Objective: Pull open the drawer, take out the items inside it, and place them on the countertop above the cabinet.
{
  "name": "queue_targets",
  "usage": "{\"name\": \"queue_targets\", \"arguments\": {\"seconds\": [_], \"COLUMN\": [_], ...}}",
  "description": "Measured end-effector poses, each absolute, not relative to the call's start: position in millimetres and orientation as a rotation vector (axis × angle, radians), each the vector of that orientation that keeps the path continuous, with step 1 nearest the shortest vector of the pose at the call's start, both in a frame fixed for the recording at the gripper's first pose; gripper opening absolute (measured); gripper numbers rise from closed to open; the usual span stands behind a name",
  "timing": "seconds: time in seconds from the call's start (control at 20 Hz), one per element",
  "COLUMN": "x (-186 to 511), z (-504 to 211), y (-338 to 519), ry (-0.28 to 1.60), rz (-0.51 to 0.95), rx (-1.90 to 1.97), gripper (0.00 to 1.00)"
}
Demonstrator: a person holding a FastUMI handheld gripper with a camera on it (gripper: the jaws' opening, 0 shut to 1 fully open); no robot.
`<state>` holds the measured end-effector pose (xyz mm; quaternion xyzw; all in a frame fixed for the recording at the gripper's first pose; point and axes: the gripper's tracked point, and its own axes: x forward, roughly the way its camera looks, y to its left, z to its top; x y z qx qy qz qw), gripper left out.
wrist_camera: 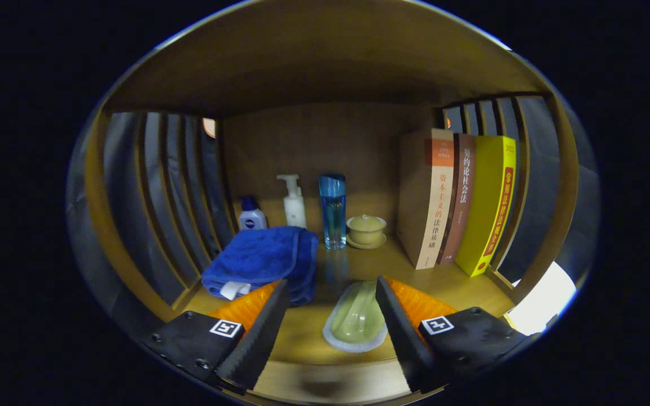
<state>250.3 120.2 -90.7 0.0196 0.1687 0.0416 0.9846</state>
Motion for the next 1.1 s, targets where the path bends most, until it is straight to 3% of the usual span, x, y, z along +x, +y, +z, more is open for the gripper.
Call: {"name": "queue_targets", "arguments": {"seconds": [0.55, 1.1], "x": [110, 23], "z": [6, -45], "y": [124, 104], "ry": [0.07, 0.078], "rz": [0.179, 0.15], "rx": [0.019, -0.003], "gripper": [1.0, 0.99]}}
